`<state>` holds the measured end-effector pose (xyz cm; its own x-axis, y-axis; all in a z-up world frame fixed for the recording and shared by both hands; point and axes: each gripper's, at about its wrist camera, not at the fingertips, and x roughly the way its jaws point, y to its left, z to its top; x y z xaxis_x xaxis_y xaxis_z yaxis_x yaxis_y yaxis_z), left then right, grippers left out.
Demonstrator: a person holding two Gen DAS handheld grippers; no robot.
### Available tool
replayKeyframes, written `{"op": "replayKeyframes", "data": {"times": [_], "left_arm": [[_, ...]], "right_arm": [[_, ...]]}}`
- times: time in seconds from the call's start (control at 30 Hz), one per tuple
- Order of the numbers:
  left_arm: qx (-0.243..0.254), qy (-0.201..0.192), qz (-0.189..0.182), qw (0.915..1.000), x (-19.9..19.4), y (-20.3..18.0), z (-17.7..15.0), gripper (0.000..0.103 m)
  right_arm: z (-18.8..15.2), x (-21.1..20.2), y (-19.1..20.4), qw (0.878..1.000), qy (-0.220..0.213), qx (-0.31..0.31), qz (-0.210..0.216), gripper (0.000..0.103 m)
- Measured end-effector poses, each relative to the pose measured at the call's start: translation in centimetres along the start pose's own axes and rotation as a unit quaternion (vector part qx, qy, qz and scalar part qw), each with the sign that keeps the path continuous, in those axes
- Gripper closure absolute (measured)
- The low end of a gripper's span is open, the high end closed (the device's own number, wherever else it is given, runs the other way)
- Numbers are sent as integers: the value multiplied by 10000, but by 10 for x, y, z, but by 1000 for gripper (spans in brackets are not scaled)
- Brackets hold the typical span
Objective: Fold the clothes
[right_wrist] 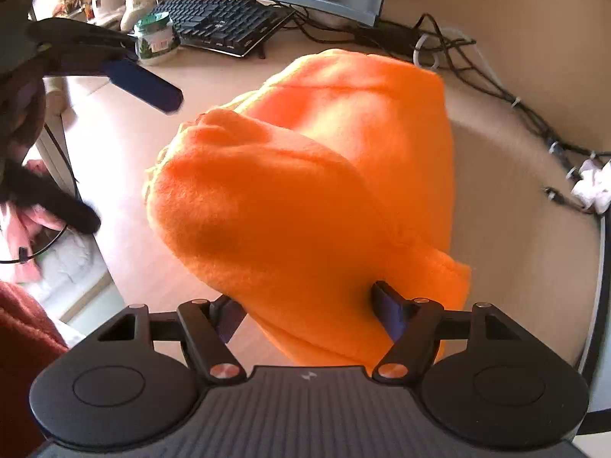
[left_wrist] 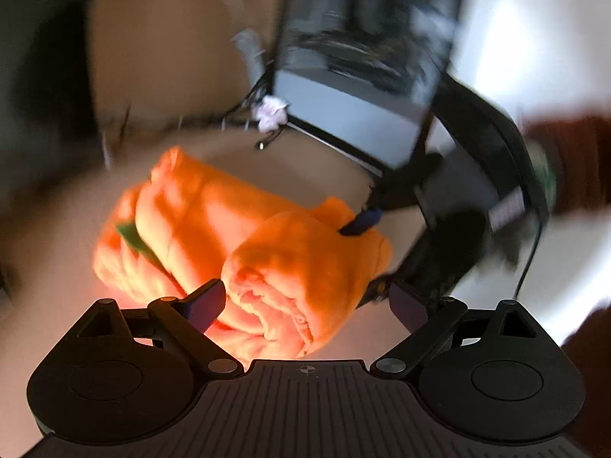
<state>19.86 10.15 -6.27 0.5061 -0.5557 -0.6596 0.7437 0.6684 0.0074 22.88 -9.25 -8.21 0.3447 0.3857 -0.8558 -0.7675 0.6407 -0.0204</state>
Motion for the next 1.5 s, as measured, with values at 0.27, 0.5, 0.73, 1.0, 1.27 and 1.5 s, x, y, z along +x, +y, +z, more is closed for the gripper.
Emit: {"op": "replayKeyframes", "data": {"times": [0.27,0.5,0.73,1.0,1.27,1.5], "left_arm": [[2349,344,644,9693,43,-64,-7,7],[1382,853,341,9861,89,-45,6,18],[-2607,752,-780,9593,100,42,25,20],[-4287,881,-2257,8704,109,40,3,21],[-3935,610,-2806,8733,80,31,9,13],[-4286,-201,-2227,8754,40,85,16,9]], "right_arm": [[-3,-4,16,9923,265,-1173,-302,40],[-15,-45,-5,9972,-213,-289,-656,38],[-73,-78,-63,8935,-1467,4156,860,17],[-92,-27,-95,8053,-1544,5583,1258,30],[-33,-27,-80,9340,-980,3421,-318,50],[9,5,13,9823,-808,460,-1628,49]]}}
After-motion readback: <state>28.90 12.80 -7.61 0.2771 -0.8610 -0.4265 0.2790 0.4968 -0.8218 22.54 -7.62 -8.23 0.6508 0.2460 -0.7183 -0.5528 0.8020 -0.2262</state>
